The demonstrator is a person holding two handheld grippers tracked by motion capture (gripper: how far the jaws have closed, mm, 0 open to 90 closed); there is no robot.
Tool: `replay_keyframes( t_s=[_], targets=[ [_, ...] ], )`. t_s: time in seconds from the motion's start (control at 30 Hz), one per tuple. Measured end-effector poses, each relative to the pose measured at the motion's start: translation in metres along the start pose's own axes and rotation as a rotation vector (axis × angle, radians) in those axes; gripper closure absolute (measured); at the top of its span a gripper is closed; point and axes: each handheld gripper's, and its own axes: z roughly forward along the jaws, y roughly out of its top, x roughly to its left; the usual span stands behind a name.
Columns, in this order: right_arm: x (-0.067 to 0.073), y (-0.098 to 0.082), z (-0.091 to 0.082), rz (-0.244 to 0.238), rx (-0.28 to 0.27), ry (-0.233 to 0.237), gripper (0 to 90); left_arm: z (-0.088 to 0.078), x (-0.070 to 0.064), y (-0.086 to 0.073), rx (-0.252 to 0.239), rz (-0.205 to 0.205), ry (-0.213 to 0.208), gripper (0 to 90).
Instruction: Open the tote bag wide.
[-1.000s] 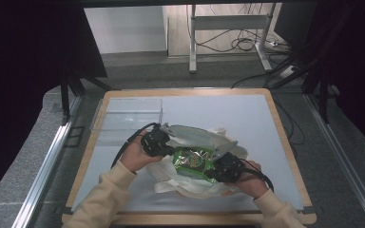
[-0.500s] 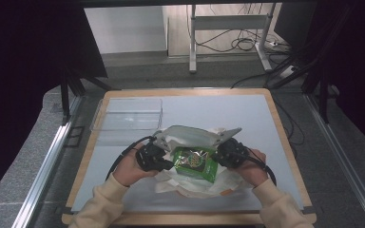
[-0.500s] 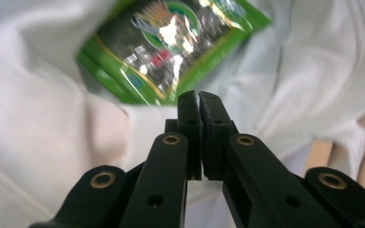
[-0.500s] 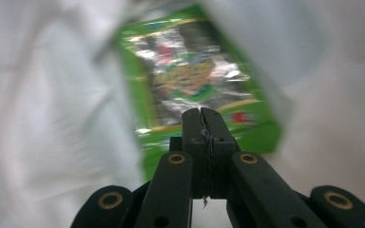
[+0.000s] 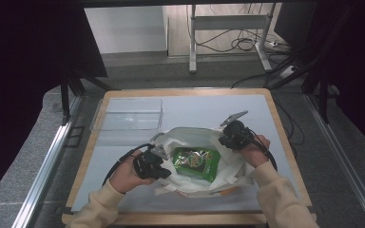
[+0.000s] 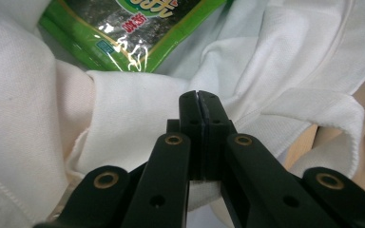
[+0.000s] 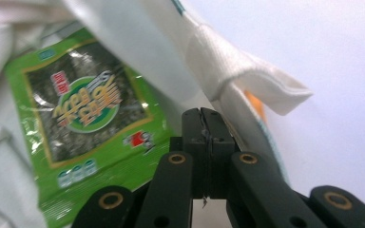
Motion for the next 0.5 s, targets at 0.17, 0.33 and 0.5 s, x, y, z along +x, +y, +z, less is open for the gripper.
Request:
replay_keyframes(
  t_s=[0.17, 0.33, 0.5],
  targets=[
    [-0.008, 0.003, 0.004, 0.019, 0.009, -0.008, 88.8, 0.003, -0.001, -0.001, 0.012, 0.002, -0.009, 90.0],
    [-0.019, 0.001, 0.009, 0.056, 0.017, -0.004, 88.9, 0.007, -0.002, -0.003, 0.028, 0.006, -0.018, 90.0],
    [-0.029, -0.001, 0.014, 0.085, 0.019, 0.008, 88.9, 0.006, -0.002, -0.004, 0.042, 0.018, -0.005, 90.0]
  ],
)
